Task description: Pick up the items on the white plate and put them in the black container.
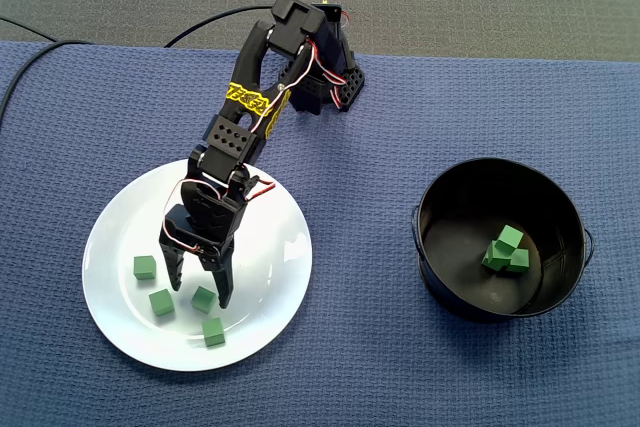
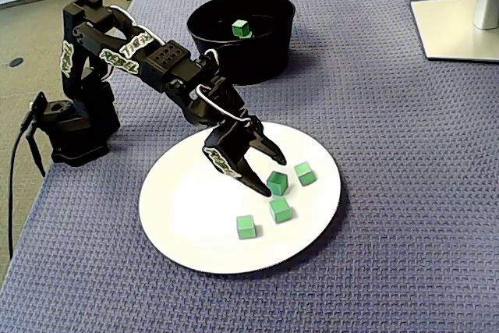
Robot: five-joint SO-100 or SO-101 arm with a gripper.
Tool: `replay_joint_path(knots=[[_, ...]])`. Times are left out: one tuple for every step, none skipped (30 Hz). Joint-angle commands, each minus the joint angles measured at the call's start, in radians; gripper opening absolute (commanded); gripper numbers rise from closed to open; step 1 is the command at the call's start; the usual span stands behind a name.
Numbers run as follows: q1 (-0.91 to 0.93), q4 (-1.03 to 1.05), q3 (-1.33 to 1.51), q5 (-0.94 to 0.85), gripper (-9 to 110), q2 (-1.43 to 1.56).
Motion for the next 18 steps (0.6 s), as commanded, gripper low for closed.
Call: replay_joint_path(knots=[[-0.005, -0.029, 0.008, 0.000, 26, 0.012], [-0.006, -0.034, 0.012, 0.002, 26, 0.012], [-0.008, -0.034, 0.015, 0.002, 25, 0.012], [-0.008, -0.037, 0.020, 0.005, 25, 0.012], [-0.009, -0.038, 0.026, 0.009, 25, 0.014], [-0.009, -0.043, 0.032, 0.012, 24, 0.015], [-0.009, -0.048, 0.040, 0.012, 24, 0.017], [-0.009, -0.054, 0.049, 0.011, 24, 0.017], [-0.009, -0.060, 0.058, 0.012, 24, 0.018], [-0.009, -0.063, 0.063, 0.012, 24, 0.020], [-0.009, -0.066, 0.069, 0.015, 24, 0.021], [-0.009, -0.075, 0.077, 0.020, 24, 0.023], [-0.009, -0.086, 0.083, 0.021, 23, 0.026], [-0.009, -0.097, 0.089, 0.023, 22, 0.029], [-0.011, -0.106, 0.092, 0.029, 22, 0.032], [-0.011, -0.112, 0.092, 0.032, 22, 0.032], [-0.011, -0.118, 0.092, 0.034, 21, 0.035], [-0.012, -0.126, 0.092, 0.035, 21, 0.035]])
